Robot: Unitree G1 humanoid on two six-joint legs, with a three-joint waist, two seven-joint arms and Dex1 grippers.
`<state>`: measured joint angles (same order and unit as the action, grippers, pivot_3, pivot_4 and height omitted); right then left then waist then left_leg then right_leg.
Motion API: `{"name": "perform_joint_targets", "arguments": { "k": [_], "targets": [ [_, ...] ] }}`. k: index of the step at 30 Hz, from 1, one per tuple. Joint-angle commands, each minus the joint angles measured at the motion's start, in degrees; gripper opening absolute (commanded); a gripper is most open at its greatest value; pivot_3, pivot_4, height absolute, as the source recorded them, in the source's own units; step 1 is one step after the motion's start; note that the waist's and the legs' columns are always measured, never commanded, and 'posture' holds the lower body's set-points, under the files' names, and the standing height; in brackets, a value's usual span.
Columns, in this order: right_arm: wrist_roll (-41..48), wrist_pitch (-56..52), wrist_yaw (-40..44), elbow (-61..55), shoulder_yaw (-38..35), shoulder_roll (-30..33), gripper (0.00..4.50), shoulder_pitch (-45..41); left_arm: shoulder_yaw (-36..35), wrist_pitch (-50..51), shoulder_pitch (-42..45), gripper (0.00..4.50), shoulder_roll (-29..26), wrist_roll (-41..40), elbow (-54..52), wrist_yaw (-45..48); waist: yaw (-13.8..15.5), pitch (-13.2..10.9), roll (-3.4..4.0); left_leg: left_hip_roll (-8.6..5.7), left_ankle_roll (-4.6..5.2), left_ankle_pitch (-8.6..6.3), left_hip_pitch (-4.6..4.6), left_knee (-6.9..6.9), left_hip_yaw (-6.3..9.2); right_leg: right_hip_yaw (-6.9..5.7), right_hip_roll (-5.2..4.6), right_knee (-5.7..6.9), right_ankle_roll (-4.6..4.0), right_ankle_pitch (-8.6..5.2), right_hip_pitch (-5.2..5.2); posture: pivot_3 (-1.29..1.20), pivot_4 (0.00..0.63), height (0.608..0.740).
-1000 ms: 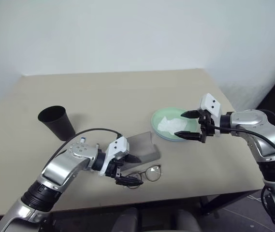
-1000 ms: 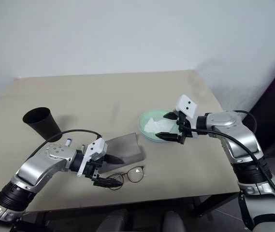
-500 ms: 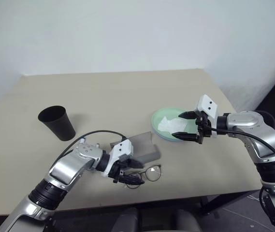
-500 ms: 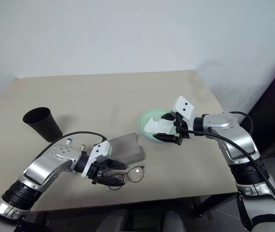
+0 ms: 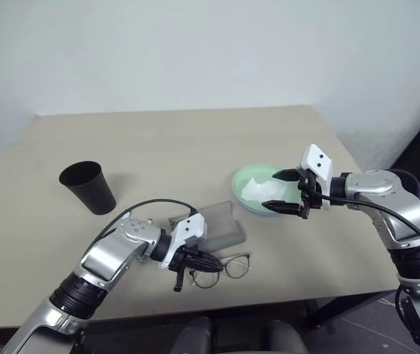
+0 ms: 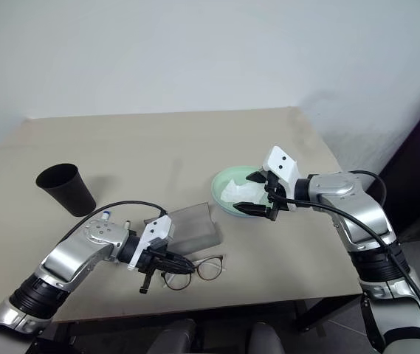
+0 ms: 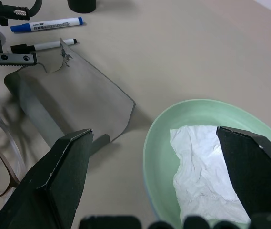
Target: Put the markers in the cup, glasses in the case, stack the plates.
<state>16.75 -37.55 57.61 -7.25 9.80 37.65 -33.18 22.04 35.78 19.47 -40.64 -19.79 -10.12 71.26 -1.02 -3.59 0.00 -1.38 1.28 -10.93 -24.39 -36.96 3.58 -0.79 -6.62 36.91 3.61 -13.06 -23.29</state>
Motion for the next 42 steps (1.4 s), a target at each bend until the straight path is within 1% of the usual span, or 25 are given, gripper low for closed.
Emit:
{"name": "perform_joint_targets", "arguments": {
  "k": [1, 2, 6, 8, 12, 16, 21, 29, 40, 42],
  "targets": [
    [0.1, 0.8, -0.3, -1.5, -0.5, 0.1, 4.50, -0.8, -1.4, 0.4, 1.7, 0.04, 0.4, -0.8, -0.6, 0.1, 0.0, 0.0, 0.00, 0.00, 0.00, 0.00, 0.00, 0.00, 0.00, 0.00, 0.00, 0.00, 0.00, 0.00, 0.00, 0.00, 0.000, 0.704],
    [0.1, 0.9, -0.2, -1.5, -0.4, 0.1, 4.50, -0.8, -1.8, 0.7, 2.0, 0.04, 0.4, -1.5, -0.7, 0.4, 0.0, 0.0, 0.00, 0.00, 0.00, 0.00, 0.00, 0.00, 0.00, 0.00, 0.00, 0.00, 0.00, 0.00, 0.00, 0.00, 0.000, 0.704],
    [0.1, 1.1, 0.3, -1.3, -0.1, 0.4, 4.50, -1.0, -7.9, 4.6, 5.1, 0.04, -0.6, -8.2, 0.2, 3.0, 0.0, 0.0, -0.01, 0.00, 0.00, 0.00, -0.02, 0.00, 0.02, -0.01, 0.01, 0.01, 0.00, 0.00, -0.03, 0.00, 0.000, 0.704],
    [0.1, 1.2, 0.3, -1.0, -0.1, 0.4, 4.50, -1.2, -9.9, 4.9, 6.8, 0.04, -0.5, -8.9, 2.4, 3.0, 0.0, 0.0, -0.01, 0.00, 0.00, 0.00, -0.02, -0.02, 0.04, -0.01, 0.01, 0.02, 0.00, 0.00, -0.03, 0.00, 0.000, 0.704],
    [0.0, 1.3, 0.4, -0.7, 0.0, 0.3, 4.50, -1.4, -12.4, 2.2, 11.2, 0.04, -0.8, -7.4, 10.7, 3.3, 0.0, 0.0, -0.01, -0.02, 0.01, 0.01, -0.01, -0.02, 0.03, -0.01, 0.01, 0.02, 0.01, 0.00, -0.01, 0.00, 0.000, 0.704],
    [0.0, 1.4, 0.5, -0.6, 0.3, -0.1, 4.50, -1.8, -11.2, -1.7, 14.3, 0.04, 0.2, -4.5, 19.1, 4.1, -0.1, 0.0, -0.02, -0.02, 0.01, 0.01, -0.02, -0.03, 0.02, 0.00, 0.02, 0.04, 0.02, 0.01, -0.02, 0.00, 0.000, 0.704],
    [0.0, 1.4, 0.4, -0.3, 0.5, -0.4, 4.50, -2.3, -8.9, -5.6, 14.6, 0.04, 1.9, -1.0, 24.6, 5.8, 0.0, 0.0, -0.02, -0.03, 0.01, 0.01, -0.03, -0.04, 0.02, 0.00, 0.01, 0.04, 0.02, 0.01, -0.02, 0.00, 0.000, 0.704],
    [0.1, 0.8, 0.2, -1.0, 0.3, 0.0, 4.50, -2.3, -6.4, -7.0, 11.7, 0.04, 1.6, 1.1, 23.0, 9.2, -0.1, 0.0, -0.03, -0.03, 0.01, 0.01, -0.05, -0.04, 0.02, 0.00, 0.01, 0.05, 0.02, 0.01, -0.04, 0.00, 0.000, 0.704],
    [0.1, 0.3, -0.2, -1.8, 0.3, -0.1, 4.50, -2.1, -4.2, -5.1, 9.5, 0.04, 0.4, 1.4, 18.5, 11.9, 0.0, 0.0, -0.02, -0.02, 0.01, 0.01, -0.06, -0.05, 0.03, 0.00, 0.01, 0.06, 0.02, 0.01, -0.06, 0.00, 0.000, 0.704],
    [0.1, 0.3, -0.3, -1.8, 0.4, -0.1, 4.50, -2.1, -4.4, -4.6, 9.8, 0.48, 0.5, 1.4, 18.5, 11.5, 0.0, 0.0, -0.02, -0.03, 0.02, 0.01, -0.06, -0.05, 0.03, 0.00, 0.01, 0.06, 0.02, 0.01, -0.06, 0.00, 0.000, 0.704]
  ]
}}
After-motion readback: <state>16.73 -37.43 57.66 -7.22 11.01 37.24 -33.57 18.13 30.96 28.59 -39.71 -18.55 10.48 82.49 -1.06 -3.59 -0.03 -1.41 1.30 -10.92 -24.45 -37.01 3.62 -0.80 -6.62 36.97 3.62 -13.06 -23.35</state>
